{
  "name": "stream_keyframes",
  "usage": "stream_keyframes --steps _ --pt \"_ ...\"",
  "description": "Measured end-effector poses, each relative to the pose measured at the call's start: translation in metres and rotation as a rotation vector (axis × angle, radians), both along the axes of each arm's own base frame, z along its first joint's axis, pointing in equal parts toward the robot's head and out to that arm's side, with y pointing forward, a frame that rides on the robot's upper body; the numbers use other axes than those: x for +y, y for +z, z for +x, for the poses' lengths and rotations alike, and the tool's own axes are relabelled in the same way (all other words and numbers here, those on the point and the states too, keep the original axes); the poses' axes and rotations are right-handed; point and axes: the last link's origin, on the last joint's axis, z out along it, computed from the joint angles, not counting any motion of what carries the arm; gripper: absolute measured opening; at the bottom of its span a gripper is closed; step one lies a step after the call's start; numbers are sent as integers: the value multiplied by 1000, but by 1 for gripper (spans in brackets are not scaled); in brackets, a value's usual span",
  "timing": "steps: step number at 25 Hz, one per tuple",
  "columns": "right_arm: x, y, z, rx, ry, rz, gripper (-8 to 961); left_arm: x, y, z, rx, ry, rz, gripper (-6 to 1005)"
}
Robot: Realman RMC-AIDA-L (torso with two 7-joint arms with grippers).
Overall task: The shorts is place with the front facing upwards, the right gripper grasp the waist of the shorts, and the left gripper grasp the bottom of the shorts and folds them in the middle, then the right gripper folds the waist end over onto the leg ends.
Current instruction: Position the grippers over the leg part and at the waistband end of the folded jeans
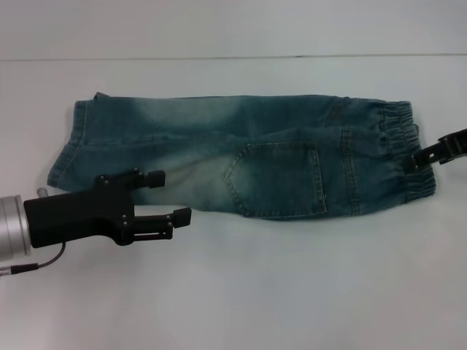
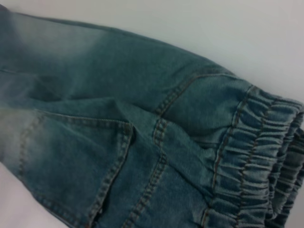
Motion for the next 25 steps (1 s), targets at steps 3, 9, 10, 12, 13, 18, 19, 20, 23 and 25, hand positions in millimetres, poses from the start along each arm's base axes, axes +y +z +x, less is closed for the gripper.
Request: stream_keyframes --steps 3,9,10,12,13,18,19,20,23,25 --pt "1 -8 1 -28 8 0 917 -1 -1 -1 -3 4 -2 936" --pt "-3 -12 6 -29 -5 -13 918 -1 -2 -2 2 13 1 936" --pt "-4 -10 8 -26 -12 -8 918 -1 -3 -3 2 15 1 936" --pt "-6 -7 12 -13 -30 1 918 -1 -4 -3 0 17 -2 936" --pt "-8 -4 15 0 -46 10 918 -1 -4 -2 -1 17 -3 936" --pt "-20 11 33 78 -133 64 918 0 -4 -1 -1 15 -3 935" --pt "-22 13 37 98 -154 78 918 0 -4 -1 0 14 -2 935" --pt "-24 15 42 127 -181 89 918 1 -4 -1 1 13 -1 935" --pt "-31 13 54 229 -258 115 917 1 -5 -1 0 8 0 935" --pt "-34 11 59 297 -298 134 917 1 -6 0 -3 7 0 935"
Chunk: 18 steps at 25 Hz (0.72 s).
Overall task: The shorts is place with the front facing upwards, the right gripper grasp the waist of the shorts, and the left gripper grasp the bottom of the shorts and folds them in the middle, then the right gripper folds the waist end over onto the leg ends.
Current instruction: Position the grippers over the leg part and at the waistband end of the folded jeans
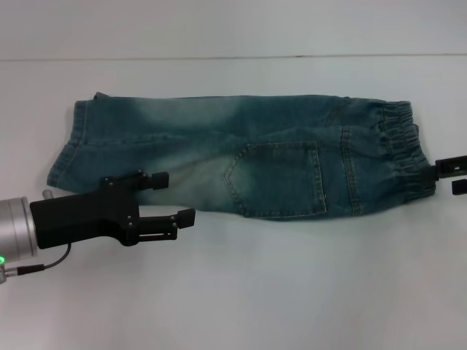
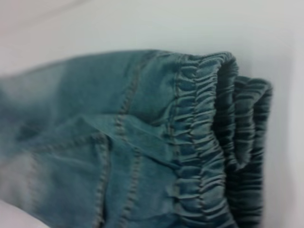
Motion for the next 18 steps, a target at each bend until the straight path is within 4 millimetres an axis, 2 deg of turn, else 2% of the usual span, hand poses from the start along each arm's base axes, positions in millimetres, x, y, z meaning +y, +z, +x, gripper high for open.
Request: stream_keyframes --steps 7,18 --pt "0 6 4 75 -86 41 914 1 0 1 -1 -14 11 935" --pt "7 -1 -8 54 -150 -24 914 3 2 11 -39 -48 8 936"
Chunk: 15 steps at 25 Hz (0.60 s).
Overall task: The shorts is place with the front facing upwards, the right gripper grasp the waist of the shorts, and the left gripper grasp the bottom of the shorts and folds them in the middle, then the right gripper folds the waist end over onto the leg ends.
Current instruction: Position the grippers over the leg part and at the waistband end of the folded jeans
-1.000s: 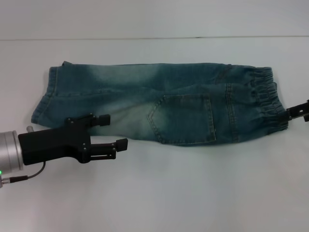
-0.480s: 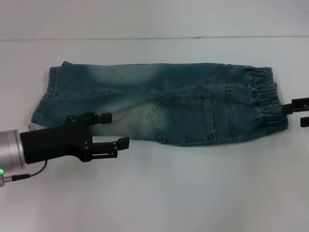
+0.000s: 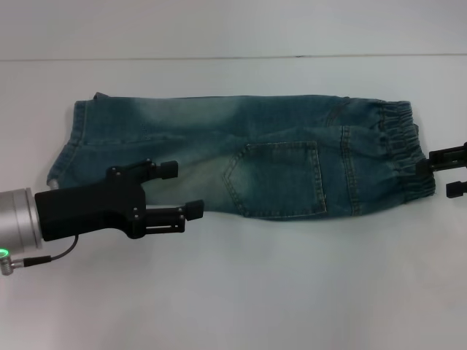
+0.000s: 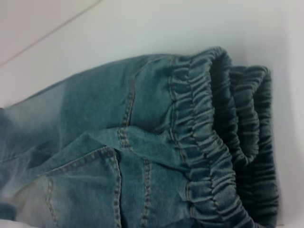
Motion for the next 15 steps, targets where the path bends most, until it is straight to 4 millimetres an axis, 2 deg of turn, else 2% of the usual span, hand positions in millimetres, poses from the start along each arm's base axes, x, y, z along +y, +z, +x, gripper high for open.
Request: stream_keyframes --steps 12,15 --pt "6 2 1 -58 -13 -8 912 -5 -1 0 -14 -7 -19 936" --pt "6 -3 0 -69 -2 -18 865 -6 -2 0 -16 -5 -21 935"
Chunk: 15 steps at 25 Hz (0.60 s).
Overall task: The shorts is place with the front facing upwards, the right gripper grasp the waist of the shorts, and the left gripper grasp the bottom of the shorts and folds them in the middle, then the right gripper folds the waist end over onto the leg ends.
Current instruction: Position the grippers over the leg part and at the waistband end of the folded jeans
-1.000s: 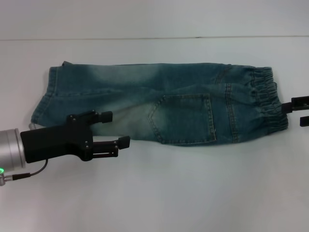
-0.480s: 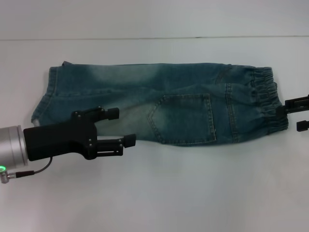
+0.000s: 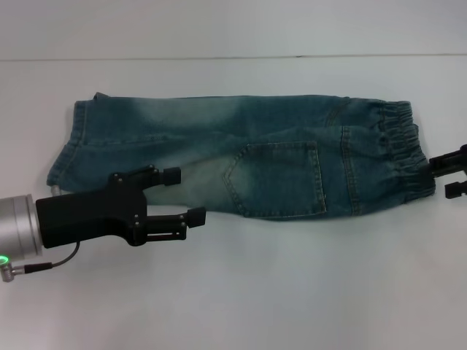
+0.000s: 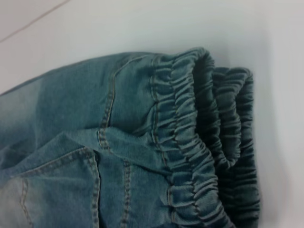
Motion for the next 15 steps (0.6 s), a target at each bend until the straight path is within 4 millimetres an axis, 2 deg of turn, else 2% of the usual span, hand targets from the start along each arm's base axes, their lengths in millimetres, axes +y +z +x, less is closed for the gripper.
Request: stream_keyframes --steps 8,13,15 --pt "4 -12 -4 -33 28 -15 739 -1 -3 -1 0 6 -5 936" --pt "10 -11 -7 -62 46 -11 540 -1 -6 -1 -4 7 -13 936" --pt "12 -9 -8 -76 52 -7 518 -1 -6 -1 -2 7 -13 936"
